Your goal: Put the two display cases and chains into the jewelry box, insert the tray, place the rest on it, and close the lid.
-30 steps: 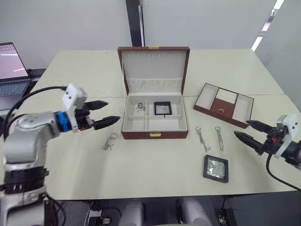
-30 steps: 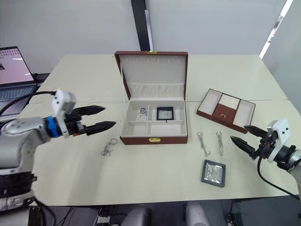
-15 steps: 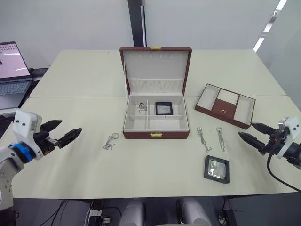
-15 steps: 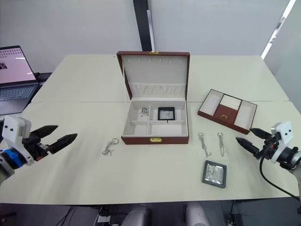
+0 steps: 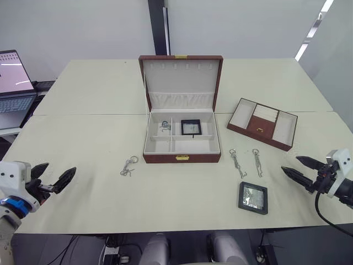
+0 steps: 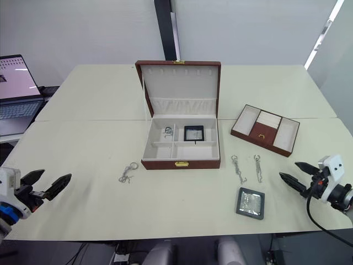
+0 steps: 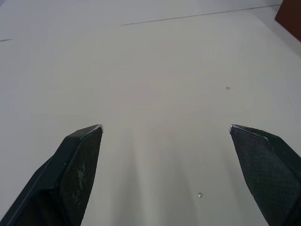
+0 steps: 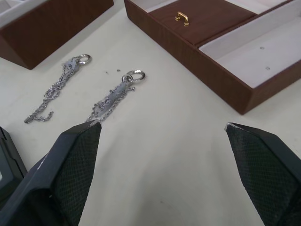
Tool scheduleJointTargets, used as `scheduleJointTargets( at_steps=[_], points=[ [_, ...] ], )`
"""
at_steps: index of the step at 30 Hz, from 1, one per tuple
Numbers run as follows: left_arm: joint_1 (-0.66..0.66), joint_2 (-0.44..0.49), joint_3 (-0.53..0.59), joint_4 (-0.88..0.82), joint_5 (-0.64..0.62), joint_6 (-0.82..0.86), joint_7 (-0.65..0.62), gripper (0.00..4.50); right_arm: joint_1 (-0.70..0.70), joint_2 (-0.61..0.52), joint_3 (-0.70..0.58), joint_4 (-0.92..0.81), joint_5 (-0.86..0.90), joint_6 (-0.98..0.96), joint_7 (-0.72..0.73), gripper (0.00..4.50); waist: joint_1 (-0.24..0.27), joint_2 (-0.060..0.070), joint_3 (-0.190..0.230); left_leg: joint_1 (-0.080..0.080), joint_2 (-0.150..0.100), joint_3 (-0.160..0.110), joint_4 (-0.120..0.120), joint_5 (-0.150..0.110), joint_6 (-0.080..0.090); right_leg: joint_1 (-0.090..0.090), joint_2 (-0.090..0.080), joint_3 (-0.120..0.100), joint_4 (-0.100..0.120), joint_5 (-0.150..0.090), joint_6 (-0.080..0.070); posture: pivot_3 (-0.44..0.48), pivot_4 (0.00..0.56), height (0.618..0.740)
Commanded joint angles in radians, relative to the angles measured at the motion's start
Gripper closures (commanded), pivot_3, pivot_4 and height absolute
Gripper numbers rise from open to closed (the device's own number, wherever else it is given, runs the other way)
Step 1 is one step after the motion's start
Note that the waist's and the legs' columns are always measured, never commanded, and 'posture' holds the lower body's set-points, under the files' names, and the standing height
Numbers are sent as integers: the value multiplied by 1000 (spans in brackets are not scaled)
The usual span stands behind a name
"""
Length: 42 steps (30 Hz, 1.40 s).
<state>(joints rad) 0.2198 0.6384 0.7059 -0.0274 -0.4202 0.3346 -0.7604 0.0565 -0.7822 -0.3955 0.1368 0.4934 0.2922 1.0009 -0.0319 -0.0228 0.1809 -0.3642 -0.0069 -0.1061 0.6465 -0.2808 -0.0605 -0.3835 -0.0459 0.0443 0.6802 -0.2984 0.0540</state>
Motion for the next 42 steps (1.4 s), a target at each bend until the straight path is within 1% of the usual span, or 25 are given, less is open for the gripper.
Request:
scheduleJointTargets(
  at_steps=[1, 10, 18, 24, 27, 32, 37, 42],
  points=[
    [10, 0, 20, -6, -6, -38, 23, 21, -18, 3, -23, 1, 4, -25, -5, 0, 0, 0, 0, 0, 0, 0, 0, 0, 0, 0, 0, 0, 0, 0, 0, 0, 150, 740],
    [9, 4, -12, -24, -28, -5, 36, 21, -38, -2, -22, 35, -3, -35, -3, 0, 0, 0, 0, 0, 0, 0, 0, 0, 0, 0, 0, 0, 0, 0, 0, 0, 150, 740],
    [-30, -3, -52, -52, -34, 7, 70, 21, -39, -5, -8, -19, 9, -21, 10, 0, 0, 0, 0, 0, 0, 0, 0, 0, 0, 0, 0, 0, 0, 0, 0, 0, 150, 740],
    [-44, -45, -68, -104, -61, 21, 123, 21, -50, -4, 19, -133, 46, 27, 36, 0, -1, 0, 0, 0, 0, 0, 0, 0, 0, 0, 0, 0, 0, 0, 0, 0, 150, 740],
    [-43, -83, -88, -149, -70, 24, 156, 21, -49, -8, 55, -262, 88, 81, 53, 0, 0, 0, 0, 0, 0, -1, 0, 0, 0, 0, 0, 0, 0, 0, 0, 0, 150, 740],
    [-60, -148, -134, -176, -63, 17, 212, 21, -76, -27, 101, -401, 126, 131, 79, 0, 1, 0, 0, 0, 0, -1, 0, 0, 0, 0, 0, 0, 0, 0, 0, 0, 150, 740],
    [-65, -189, -201, -215, -59, 11, 230, 21, -134, -32, 176, -475, 135, 145, 104, 0, 1, 0, 0, 0, 0, -1, 0, 0, 0, 0, 0, -1, 0, 0, 0, 0, 150, 740],
    [-43, -241, -286, -295, -66, 37, 255, 21, -187, -33, 227, -517, 131, 153, 100, 0, 2, 0, 0, -1, 0, -1, 0, 0, 0, 0, 0, -1, -1, 0, 0, 0, 150, 740]
  ],
)
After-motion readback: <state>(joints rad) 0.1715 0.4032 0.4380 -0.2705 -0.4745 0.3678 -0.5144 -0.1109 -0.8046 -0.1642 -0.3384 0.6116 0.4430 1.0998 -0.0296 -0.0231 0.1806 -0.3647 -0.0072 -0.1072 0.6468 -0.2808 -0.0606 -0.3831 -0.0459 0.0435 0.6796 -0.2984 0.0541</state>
